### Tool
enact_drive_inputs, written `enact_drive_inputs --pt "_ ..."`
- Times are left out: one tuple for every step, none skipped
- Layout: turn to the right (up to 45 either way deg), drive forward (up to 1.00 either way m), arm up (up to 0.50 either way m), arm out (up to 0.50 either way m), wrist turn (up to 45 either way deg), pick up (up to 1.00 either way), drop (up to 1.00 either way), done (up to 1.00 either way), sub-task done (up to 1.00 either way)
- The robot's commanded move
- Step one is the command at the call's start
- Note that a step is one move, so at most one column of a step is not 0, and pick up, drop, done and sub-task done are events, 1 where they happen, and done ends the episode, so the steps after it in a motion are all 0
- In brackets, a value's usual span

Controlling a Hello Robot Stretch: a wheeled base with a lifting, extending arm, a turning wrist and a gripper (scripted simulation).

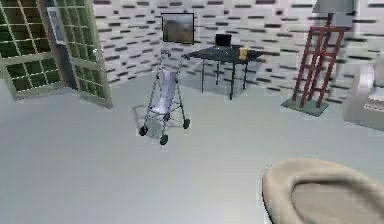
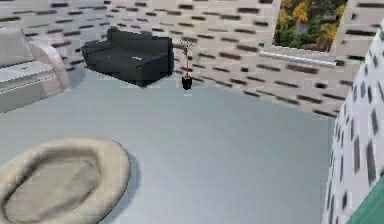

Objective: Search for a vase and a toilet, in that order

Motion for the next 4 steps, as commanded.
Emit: enact_drive_inputs --pt "45.0 0.00 0.00 0.00 0.0 0.00 0.00 0.00 0.00" --pt "33.0 0.00 0.00 0.00 0.0 0.00 0.00 0.00 0.00" --pt "0.0 0.20 0.00 0.00 0.0 0.00 0.00 0.00 0.00" --pt "-45.0 0.00 0.00 0.00 0.0 0.00 0.00 0.00 0.00"
